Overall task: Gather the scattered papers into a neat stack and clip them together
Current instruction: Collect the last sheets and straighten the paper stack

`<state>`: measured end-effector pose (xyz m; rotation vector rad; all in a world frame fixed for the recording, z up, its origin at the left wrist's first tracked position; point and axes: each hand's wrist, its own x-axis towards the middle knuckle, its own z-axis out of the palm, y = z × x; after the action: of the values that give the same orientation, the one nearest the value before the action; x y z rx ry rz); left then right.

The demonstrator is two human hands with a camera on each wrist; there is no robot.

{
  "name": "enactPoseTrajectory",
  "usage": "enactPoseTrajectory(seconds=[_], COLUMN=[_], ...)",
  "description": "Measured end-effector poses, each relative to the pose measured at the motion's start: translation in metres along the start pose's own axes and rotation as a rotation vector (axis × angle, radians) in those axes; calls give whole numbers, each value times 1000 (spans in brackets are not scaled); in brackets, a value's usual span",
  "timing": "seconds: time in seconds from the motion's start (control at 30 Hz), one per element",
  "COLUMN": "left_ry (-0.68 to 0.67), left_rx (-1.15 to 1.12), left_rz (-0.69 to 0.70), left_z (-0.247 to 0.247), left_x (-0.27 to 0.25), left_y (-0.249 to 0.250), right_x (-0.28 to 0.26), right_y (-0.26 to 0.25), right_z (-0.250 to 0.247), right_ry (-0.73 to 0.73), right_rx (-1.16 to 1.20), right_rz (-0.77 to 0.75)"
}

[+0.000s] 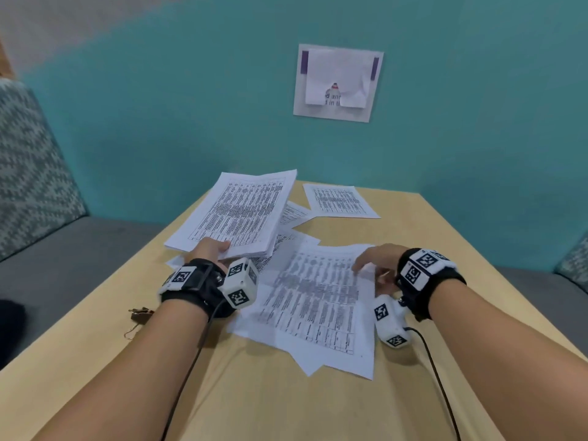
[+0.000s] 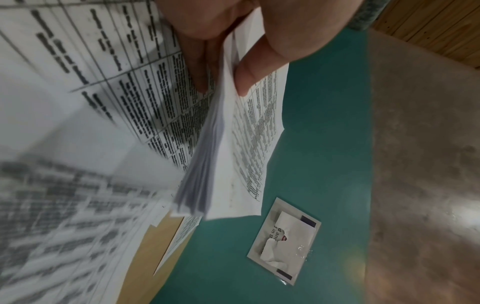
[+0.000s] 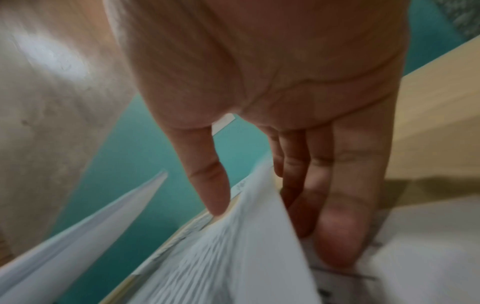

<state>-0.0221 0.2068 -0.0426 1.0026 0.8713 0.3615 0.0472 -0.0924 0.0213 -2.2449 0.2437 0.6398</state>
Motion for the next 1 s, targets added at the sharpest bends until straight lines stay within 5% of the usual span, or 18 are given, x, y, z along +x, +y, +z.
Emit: enactPoseTrajectory(seconds=[0.17,0.67,1.0], left_ry=[-9,-29,-49], left_rx=[-46,-98,-76], left_rz=[-7,-65,-78], left_z=[6,7,4], left_x=[-3,-11,-8], left_y=[-5,-6,-3], right_x=[-6,-22,11], right_y=[-23,-58,-66], right_z=[19,57,43], right_ry=[-87,-113,-59], right_rx=[61,-514,-339], right_rz=[-11,-220,-126])
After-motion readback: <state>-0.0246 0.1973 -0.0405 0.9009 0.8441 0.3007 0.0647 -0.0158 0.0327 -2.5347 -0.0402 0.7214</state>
